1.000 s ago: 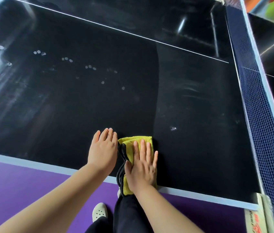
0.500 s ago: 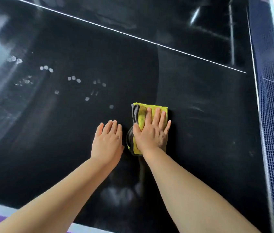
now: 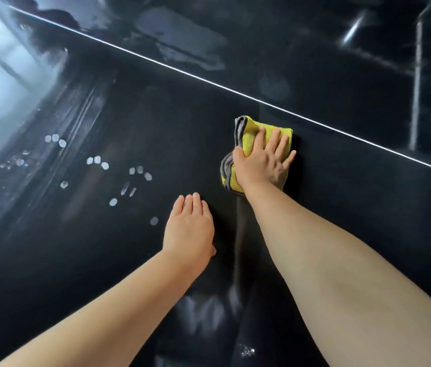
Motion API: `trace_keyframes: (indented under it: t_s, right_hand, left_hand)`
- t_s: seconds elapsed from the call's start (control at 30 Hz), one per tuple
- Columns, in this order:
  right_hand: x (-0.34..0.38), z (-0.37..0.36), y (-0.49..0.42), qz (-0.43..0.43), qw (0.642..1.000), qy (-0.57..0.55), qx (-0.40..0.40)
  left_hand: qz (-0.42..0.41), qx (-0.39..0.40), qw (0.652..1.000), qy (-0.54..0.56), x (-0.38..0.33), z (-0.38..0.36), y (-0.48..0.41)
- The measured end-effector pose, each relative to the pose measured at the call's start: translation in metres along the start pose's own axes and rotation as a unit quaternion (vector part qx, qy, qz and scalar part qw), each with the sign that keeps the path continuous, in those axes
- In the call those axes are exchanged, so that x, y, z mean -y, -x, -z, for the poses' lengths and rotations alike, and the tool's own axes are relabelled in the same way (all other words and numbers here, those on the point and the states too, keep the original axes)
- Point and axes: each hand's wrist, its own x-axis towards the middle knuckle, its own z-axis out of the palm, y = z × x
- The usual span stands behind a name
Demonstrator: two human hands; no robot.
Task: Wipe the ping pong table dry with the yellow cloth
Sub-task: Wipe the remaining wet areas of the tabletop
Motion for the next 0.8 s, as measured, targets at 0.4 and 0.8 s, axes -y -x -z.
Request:
trace_keyframes:
  t_s: [0.4,0.8]
  right_hand:
    - [-0.008,0.015,-0.104,0.045,0.999,0.017,0.002]
    - [-0.055,0.022,-0.056,0.042,0.999,0.015,0.02]
  left_hand:
    - [0.004,0.089,0.991,-0.097,-0.014,0.009,-0.023]
    - [0.035,0.08,0.993,-0.081,-0.015,0.012,-0.023]
